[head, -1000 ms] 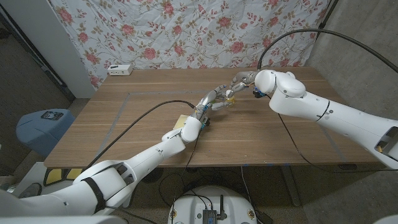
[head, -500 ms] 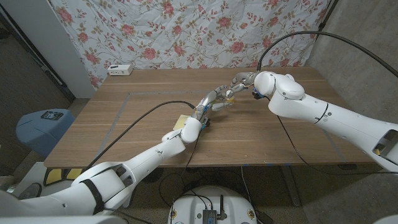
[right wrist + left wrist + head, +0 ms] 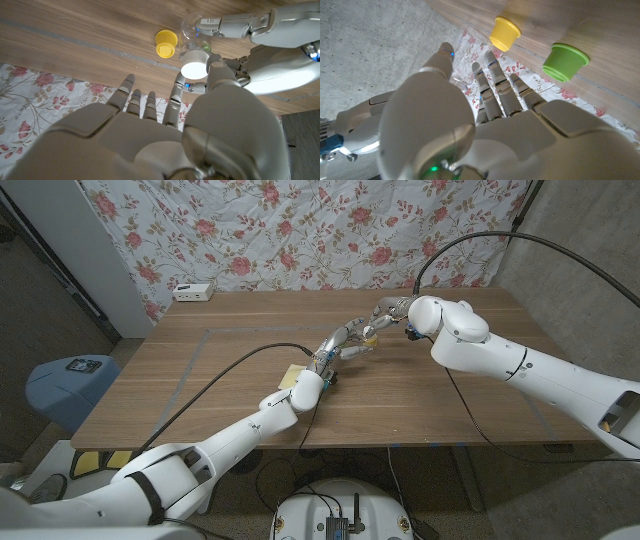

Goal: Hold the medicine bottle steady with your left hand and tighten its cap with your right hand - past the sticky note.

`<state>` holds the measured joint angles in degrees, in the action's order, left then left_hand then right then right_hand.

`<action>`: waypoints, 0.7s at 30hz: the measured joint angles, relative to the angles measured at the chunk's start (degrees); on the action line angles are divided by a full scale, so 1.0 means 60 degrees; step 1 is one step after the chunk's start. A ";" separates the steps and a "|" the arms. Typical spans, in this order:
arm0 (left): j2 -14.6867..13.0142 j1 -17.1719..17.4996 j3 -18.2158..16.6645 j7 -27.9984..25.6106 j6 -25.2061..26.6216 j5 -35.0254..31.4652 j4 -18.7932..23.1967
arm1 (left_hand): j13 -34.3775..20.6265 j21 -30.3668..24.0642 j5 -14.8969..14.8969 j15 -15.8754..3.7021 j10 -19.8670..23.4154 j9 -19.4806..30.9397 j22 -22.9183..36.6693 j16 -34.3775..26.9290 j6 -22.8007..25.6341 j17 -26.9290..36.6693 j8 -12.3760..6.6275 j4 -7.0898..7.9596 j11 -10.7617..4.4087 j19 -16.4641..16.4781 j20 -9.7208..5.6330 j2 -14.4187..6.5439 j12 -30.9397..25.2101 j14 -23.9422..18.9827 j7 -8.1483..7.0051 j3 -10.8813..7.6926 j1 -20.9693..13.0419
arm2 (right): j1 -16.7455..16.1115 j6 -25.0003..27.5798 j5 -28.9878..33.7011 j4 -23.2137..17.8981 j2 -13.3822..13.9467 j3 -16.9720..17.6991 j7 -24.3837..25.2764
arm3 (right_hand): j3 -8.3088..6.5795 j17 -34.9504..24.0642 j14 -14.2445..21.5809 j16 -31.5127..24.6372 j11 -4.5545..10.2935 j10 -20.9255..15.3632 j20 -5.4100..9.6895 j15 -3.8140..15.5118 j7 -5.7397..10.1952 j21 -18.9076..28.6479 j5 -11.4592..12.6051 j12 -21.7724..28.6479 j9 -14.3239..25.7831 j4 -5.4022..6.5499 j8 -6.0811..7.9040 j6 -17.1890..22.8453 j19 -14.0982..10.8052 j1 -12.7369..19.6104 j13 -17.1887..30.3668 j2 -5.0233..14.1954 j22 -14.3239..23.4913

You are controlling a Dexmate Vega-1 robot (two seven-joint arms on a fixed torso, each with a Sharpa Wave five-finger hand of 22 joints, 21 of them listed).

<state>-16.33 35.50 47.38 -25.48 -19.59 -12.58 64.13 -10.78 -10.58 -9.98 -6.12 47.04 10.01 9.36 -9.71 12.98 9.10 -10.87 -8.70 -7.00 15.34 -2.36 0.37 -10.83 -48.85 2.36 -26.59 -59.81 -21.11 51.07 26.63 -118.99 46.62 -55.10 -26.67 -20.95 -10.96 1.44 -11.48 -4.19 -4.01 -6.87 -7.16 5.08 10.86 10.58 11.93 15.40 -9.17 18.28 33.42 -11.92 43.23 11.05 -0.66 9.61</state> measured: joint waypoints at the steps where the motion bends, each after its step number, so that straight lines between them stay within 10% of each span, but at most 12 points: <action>1: 0.0000 0.0000 0.0000 0.0001 0.0008 -0.0004 0.0000 | 0.0001 0.0000 0.0000 0.0000 0.0000 0.0000 0.0000 0.0000 0.0000 0.0000 0.0000 0.0000 0.0000 0.0000 0.0000 0.0000 0.0000 0.0000 0.0000 0.0000 0.0000 | -0.0010 0.0000 0.0000 -0.0003 -0.0005 0.0002 0.0000 | 0.0000 0.0000 0.0000 0.0000 0.0000 0.0000 0.0000 0.0000 -0.0028 0.0000 0.0000 0.0000 0.0023 0.0000 0.0034 0.0036 0.0000 0.0000 0.0000 0.0000 0.0000; 21: -0.0128 0.0201 -0.0067 0.0009 0.0182 -0.0041 0.0375 | -0.0006 0.0000 0.0005 0.0000 -0.0015 -0.0001 0.0000 0.0000 0.0000 0.0000 0.0000 -0.0001 -0.0016 0.0000 0.0000 0.0015 -0.0036 0.0000 0.0000 0.0001 0.0015 | -0.0111 0.0103 0.0054 -0.0054 -0.0052 0.0011 0.0118 | 0.0000 -0.0001 0.0170 -0.0067 0.0067 -0.0274 0.0103 0.0068 0.0075 0.0000 0.0000 0.0073 0.0075 0.0000 0.0205 0.0401 -0.0103 0.0100 0.0000 0.0101 0.0000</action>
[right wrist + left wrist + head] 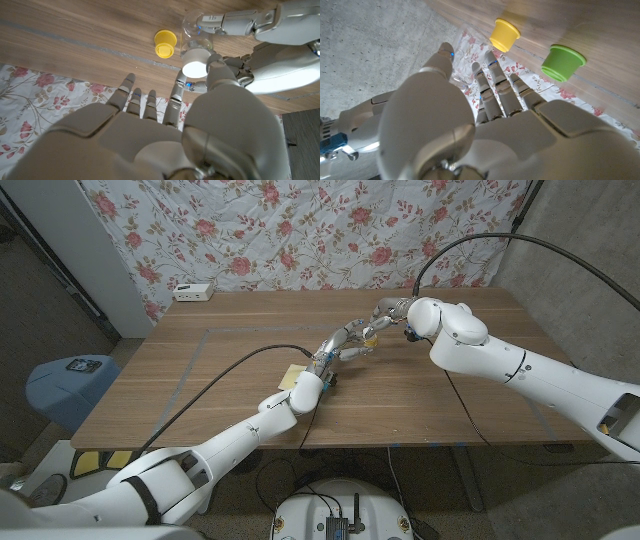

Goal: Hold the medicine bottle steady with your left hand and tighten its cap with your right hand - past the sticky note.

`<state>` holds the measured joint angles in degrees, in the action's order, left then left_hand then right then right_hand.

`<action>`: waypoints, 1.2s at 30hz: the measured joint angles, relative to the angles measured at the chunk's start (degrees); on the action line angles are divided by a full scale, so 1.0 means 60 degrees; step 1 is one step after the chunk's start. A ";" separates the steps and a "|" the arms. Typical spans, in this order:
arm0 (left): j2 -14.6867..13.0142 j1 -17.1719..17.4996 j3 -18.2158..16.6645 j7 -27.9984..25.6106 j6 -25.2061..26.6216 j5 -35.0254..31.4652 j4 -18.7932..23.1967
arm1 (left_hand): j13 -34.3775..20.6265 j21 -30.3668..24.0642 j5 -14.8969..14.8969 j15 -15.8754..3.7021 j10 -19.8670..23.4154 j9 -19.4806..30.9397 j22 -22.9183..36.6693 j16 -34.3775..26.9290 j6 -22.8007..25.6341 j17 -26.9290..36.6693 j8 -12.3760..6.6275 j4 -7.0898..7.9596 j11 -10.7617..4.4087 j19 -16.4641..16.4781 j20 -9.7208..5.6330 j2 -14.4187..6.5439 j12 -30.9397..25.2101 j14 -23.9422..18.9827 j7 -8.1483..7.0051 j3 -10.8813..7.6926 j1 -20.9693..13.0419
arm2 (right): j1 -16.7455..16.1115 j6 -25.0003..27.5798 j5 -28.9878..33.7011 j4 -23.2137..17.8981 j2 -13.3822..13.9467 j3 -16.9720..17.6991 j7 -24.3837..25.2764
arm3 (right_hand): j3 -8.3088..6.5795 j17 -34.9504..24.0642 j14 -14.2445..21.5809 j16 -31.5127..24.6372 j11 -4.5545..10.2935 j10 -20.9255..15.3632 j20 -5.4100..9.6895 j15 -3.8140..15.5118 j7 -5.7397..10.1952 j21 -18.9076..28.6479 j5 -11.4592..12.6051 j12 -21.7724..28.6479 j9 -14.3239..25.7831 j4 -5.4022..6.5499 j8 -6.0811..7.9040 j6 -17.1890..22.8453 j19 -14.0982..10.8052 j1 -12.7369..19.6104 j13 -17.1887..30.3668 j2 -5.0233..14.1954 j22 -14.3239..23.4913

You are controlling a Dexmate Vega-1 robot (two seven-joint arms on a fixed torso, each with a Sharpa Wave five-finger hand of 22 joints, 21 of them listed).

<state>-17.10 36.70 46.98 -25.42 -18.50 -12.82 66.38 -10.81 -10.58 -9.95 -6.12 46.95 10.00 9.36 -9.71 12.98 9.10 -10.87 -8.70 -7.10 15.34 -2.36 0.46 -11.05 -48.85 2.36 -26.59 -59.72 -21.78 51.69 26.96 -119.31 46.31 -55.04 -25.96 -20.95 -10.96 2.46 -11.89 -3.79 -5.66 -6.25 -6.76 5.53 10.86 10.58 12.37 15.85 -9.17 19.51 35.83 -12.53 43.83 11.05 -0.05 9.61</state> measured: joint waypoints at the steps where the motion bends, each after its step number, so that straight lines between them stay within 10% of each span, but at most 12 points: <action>1: -0.0011 0.0016 -0.0005 0.0000 0.0006 -0.0003 0.0028 | 0.0000 0.0000 0.0000 0.0000 0.0000 0.0000 0.0000 0.0000 0.0000 0.0000 0.0000 0.0000 0.0000 0.0000 0.0000 0.0000 0.0000 0.0000 0.0000 0.0000 0.0000 | -0.0002 0.0000 0.0000 0.0000 -0.0001 -0.0001 0.0000 | 0.0000 0.0000 0.0000 0.0000 0.0000 0.0000 0.0000 0.0000 0.0000 0.0000 0.0000 0.0000 0.0000 0.0000 0.0000 0.0000 0.0000 0.0000 0.0000 0.0000 0.0000; 36: -0.0145 0.0220 -0.0079 0.0069 0.0099 -0.0029 0.0364 | 0.0007 0.0000 0.0030 0.0000 -0.0001 -0.0001 0.0000 0.0000 0.0074 0.0001 0.0000 0.0014 -0.0001 0.0000 0.0000 0.0043 0.0000 0.0000 -0.0073 -0.0070 0.0043 | -0.0230 0.0501 0.0521 -0.0200 -0.0048 -0.0213 0.0352 | 0.0082 0.0000 0.0461 -0.0086 0.0103 -0.0580 0.0084 0.0220 0.0118 0.0064 -0.0035 0.0000 0.0016 0.0081 0.0317 0.0872 -0.0290 -0.0094 0.0000 0.0090 0.0000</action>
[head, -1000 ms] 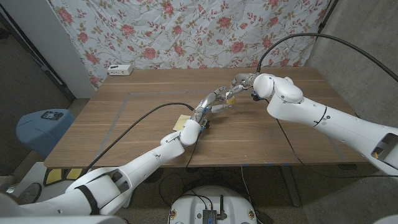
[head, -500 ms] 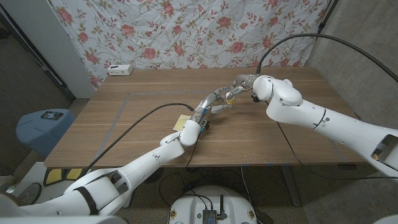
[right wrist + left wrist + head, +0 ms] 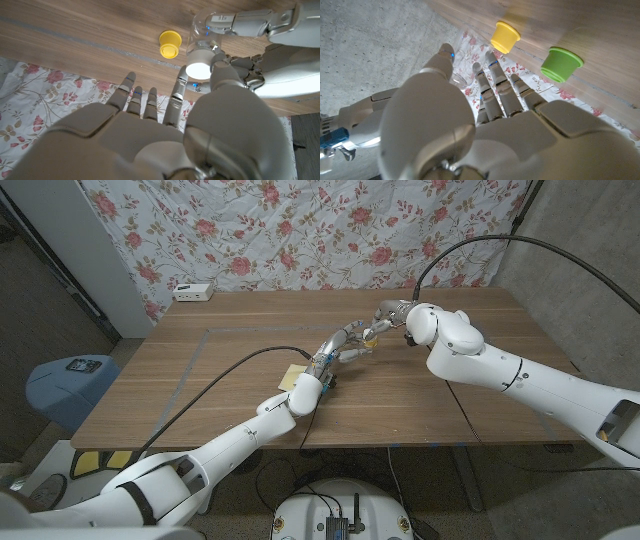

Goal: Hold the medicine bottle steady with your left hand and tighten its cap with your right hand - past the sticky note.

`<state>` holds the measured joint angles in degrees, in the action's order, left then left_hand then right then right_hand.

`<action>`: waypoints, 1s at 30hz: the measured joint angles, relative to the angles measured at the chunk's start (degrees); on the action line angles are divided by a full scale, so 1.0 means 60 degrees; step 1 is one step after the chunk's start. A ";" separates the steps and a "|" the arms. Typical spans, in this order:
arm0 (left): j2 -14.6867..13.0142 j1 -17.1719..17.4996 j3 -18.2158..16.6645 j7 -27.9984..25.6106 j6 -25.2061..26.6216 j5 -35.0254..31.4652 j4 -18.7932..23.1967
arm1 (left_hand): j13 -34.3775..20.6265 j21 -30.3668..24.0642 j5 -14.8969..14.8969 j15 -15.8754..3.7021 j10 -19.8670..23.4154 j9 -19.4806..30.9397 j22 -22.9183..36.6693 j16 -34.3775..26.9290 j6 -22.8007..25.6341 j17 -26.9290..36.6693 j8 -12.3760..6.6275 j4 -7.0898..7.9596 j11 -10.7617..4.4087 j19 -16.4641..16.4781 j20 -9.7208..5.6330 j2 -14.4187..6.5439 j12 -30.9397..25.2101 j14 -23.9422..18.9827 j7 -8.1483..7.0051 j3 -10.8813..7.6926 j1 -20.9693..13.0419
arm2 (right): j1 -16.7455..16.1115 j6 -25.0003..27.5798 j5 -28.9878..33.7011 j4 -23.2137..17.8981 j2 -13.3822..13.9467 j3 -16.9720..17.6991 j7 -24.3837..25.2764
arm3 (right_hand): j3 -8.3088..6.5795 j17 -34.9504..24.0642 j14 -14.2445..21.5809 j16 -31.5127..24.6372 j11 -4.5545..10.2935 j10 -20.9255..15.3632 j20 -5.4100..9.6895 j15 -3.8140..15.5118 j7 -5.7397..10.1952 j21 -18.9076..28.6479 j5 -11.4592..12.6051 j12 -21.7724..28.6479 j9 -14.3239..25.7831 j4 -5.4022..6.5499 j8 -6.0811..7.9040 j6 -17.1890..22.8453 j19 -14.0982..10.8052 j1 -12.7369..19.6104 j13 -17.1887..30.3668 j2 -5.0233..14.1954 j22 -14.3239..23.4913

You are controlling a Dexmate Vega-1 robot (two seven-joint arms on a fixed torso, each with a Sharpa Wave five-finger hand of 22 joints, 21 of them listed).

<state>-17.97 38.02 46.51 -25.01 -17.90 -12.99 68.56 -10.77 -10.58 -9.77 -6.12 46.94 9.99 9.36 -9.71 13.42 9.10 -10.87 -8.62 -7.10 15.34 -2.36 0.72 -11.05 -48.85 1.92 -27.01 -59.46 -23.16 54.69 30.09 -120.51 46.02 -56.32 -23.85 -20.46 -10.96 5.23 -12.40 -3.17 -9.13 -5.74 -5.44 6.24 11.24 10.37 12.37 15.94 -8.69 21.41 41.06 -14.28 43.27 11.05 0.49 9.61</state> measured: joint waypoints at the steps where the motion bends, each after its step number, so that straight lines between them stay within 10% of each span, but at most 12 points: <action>1: 0.0000 0.0000 0.0000 0.0003 0.0001 0.0000 0.0000 | -0.0001 0.0000 0.0000 0.0000 0.0000 0.0000 0.0000 0.0000 0.0016 0.0000 0.0000 0.0000 0.0000 0.0000 0.0000 0.0000 0.0000 0.0000 -0.0016 0.0000 0.0000 | -0.0010 0.0000 0.0000 0.0000 -0.0011 0.0000 0.0000 | 0.0000 0.0000 0.0000 -0.0023 0.0035 -0.0035 0.0038 0.0000 -0.0033 0.0000 0.0000 0.0000 0.0000 0.0000 0.0033 0.0032 -0.0038 -0.0001 0.0000 0.0001 0.0000; 30: 0.0078 -0.0090 -0.0001 0.0082 -0.0032 0.0055 -0.0184 | -0.0006 0.0000 -0.0030 0.0000 -0.0001 0.0000 0.0000 0.0000 0.0064 0.0000 0.0000 -0.0001 0.0000 0.0000 0.0000 -0.0002 0.0069 0.0000 -0.0065 0.0002 0.0008 | 0.0052 0.0105 -0.0448 0.0262 -0.0189 0.0097 0.0339 | 0.0146 0.0006 0.0424 -0.0091 0.0022 -0.0601 0.0017 0.0012 -0.0193 0.0074 -0.0031 0.0073 -0.0046 0.0119 0.0325 0.0982 -0.0530 -0.0258 0.0000 0.0096 -0.0004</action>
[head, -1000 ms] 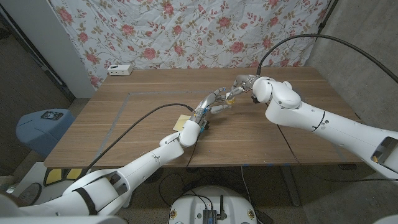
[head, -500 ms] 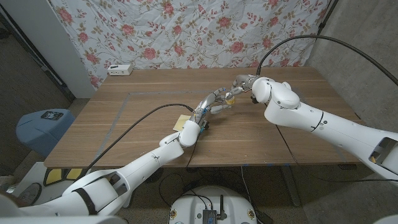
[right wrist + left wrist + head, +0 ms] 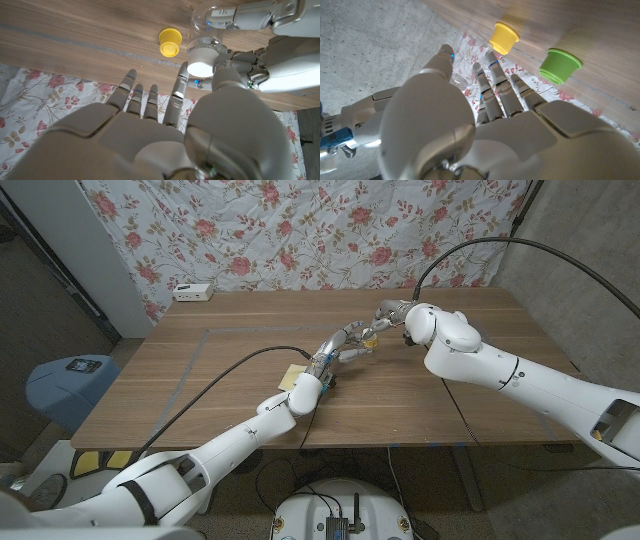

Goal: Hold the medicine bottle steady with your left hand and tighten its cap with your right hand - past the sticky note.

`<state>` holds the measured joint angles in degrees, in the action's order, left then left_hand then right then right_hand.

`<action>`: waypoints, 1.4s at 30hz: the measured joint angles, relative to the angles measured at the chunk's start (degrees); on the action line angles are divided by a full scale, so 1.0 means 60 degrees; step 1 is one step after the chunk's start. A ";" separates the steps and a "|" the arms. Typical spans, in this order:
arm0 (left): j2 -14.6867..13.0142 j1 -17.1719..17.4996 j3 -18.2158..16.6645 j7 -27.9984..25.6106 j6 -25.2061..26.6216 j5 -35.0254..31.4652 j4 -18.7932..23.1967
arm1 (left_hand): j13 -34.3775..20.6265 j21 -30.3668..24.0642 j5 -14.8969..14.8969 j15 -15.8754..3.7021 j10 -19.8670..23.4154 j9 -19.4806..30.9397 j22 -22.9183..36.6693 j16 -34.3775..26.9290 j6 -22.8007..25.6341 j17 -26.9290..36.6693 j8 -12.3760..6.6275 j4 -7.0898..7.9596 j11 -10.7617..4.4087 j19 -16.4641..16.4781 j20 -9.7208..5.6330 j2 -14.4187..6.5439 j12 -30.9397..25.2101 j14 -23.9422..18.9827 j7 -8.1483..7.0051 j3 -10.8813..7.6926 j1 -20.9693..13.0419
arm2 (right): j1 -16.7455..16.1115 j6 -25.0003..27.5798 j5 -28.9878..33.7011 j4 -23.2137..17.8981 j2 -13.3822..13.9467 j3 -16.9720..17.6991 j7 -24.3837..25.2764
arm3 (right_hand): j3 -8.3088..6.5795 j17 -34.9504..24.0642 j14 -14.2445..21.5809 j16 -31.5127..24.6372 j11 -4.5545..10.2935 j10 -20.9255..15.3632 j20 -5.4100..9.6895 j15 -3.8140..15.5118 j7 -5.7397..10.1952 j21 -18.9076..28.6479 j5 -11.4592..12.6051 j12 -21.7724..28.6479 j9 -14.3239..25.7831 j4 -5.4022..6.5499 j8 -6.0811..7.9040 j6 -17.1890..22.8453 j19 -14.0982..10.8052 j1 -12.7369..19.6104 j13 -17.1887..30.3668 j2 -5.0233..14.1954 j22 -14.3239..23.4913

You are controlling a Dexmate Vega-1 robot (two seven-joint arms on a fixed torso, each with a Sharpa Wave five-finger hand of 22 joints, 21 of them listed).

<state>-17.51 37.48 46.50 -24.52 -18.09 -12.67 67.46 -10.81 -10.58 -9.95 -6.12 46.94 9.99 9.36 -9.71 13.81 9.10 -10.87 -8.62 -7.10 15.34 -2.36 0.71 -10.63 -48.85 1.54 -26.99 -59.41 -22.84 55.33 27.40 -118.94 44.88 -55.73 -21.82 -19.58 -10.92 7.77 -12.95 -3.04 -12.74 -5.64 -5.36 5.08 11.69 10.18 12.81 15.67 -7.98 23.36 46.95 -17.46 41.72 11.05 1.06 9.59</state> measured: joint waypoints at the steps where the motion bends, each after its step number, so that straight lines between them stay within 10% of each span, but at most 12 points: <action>1: 0.0008 -0.0014 0.0003 0.0003 -0.0012 0.0005 -0.0026 | 0.0000 0.0000 0.0000 0.0000 0.0000 0.0000 0.0000 0.0000 0.0000 0.0000 0.0000 0.0000 0.0000 0.0000 0.0000 0.0000 -0.0005 0.0000 0.0000 0.0000 0.0000 | 0.0017 0.0028 -0.0008 0.0013 -0.0007 -0.0016 0.0014 | 0.0024 0.0000 0.0019 -0.0006 0.0026 -0.0030 -0.0016 -0.0010 -0.0008 0.0000 0.0000 0.0000 -0.0004 0.0024 0.0044 0.0009 -0.0015 -0.0023 0.0000 0.0003 0.0000; 42: 0.0153 -0.0217 0.0065 0.0027 -0.0061 0.0118 -0.0392 | 0.0000 0.0000 -0.0004 0.0000 0.0000 0.0000 0.0000 0.0000 0.0106 0.0000 0.0000 -0.0008 -0.0001 0.0000 0.0000 0.0019 -0.0041 0.0000 -0.0105 -0.0074 0.0088 | 0.0683 0.1028 0.0867 0.0541 -0.0542 -0.1303 0.0441 | 0.0371 -0.0025 0.0978 -0.0154 0.0130 -0.1428 -0.0088 0.0193 -0.0593 -0.0001 -0.0054 0.0093 0.0045 0.0025 0.1081 0.1815 -0.0523 -0.0513 0.0000 -0.0238 0.0027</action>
<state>-16.59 36.18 46.89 -24.36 -18.46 -11.96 65.11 -10.81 -10.58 -9.98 -6.12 46.94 9.99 9.36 -9.71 14.44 9.10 -10.87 -8.67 -7.11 15.34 -2.36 0.82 -10.88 -48.85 0.90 -27.44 -58.88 -18.75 61.49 32.60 -115.69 41.63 -63.55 -19.18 -17.35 -11.07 13.64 -13.87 -2.26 -21.31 -6.17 -4.21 1.52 11.68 9.86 13.37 15.93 -7.83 29.85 57.84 -20.60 38.64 11.05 -0.36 9.76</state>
